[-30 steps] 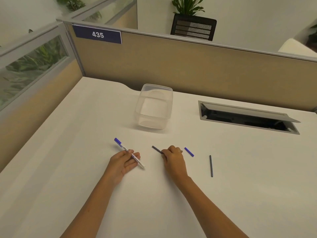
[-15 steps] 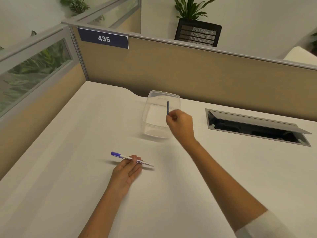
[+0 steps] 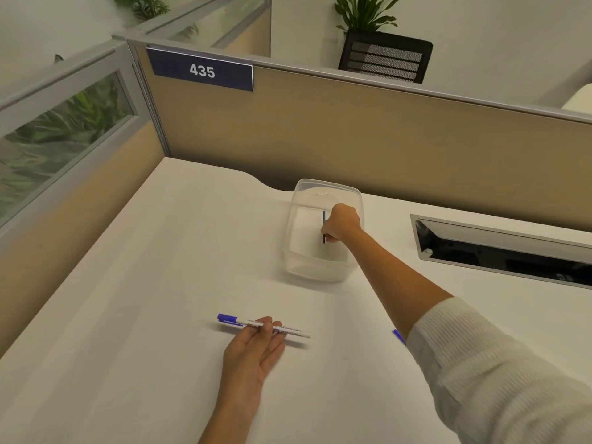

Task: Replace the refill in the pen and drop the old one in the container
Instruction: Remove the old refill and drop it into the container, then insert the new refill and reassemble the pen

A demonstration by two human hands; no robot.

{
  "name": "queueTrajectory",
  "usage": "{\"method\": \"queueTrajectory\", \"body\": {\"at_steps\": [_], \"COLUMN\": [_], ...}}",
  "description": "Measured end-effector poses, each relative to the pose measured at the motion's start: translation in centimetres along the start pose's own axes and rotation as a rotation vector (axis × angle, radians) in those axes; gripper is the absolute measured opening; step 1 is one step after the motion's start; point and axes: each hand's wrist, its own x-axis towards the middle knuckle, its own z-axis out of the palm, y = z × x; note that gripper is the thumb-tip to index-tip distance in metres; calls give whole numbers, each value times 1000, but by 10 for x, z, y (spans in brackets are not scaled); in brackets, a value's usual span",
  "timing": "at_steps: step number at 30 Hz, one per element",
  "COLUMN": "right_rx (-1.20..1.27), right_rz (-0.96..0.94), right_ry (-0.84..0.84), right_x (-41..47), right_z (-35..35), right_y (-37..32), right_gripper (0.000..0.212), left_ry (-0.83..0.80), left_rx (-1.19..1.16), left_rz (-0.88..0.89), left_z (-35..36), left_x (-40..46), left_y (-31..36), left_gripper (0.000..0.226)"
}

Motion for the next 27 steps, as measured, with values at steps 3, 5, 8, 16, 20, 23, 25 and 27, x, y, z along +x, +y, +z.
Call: {"method": "queueTrajectory", "body": {"at_steps": [3, 5, 8, 16, 20, 23, 25, 27], "right_rx": [1, -6, -20, 153, 249, 291, 315, 322], "right_rz": [16, 9, -13, -216, -257, -249, -228, -165], "right_ry": [-16, -3, 16, 345, 452, 502, 513, 504], "right_x": [5, 5, 2, -33, -65, -89, -106, -124], "right_z": [6, 8, 7, -31, -49, -54, -50, -41], "right_y": [1, 2, 1, 2, 33, 74, 106, 141], "right_gripper": [34, 34, 36, 41, 25, 18, 16, 15], "left_ry": [1, 1, 8, 29, 36, 43, 52, 57], "left_rx": [9, 12, 16, 80, 117, 142, 164, 188], "left_rz": [15, 26, 37, 51, 66, 77, 90, 104], "left_z": [0, 0, 1, 7, 12, 14, 15, 18], "left_x": [0, 0, -1, -5, -9, -12, -13, -15], "left_y": [-1, -1, -2, 0, 1, 0, 0, 0], "left_gripper": [17, 16, 15, 12, 12, 14, 16, 16]}}
